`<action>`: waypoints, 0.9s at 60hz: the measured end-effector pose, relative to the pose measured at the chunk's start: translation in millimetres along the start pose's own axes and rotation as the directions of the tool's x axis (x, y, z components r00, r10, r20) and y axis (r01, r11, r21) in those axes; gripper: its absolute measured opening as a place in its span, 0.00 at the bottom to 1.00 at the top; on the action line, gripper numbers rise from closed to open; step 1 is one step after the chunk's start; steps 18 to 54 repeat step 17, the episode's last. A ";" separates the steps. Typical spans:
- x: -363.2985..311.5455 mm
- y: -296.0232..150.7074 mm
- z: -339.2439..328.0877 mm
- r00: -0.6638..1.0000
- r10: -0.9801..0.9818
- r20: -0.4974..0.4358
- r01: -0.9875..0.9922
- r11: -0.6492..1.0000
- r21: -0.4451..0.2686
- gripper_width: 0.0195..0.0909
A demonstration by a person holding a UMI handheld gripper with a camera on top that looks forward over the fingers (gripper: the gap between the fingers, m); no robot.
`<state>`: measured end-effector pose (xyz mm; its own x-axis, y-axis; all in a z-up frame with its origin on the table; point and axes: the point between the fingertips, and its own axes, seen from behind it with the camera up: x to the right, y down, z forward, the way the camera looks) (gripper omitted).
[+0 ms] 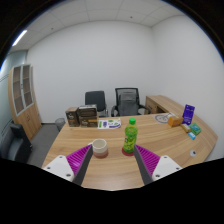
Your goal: Pour water
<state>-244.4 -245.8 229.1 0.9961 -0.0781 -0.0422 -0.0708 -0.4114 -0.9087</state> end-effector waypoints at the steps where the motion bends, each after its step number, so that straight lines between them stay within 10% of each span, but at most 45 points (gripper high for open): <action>1: -0.7 -2.0 -1.7 1.000 0.000 0.000 0.000 1.000 0.002 0.91; 54: -5.3 -19.6 -19.6 1.000 -0.016 -0.012 0.017 1.000 0.010 0.91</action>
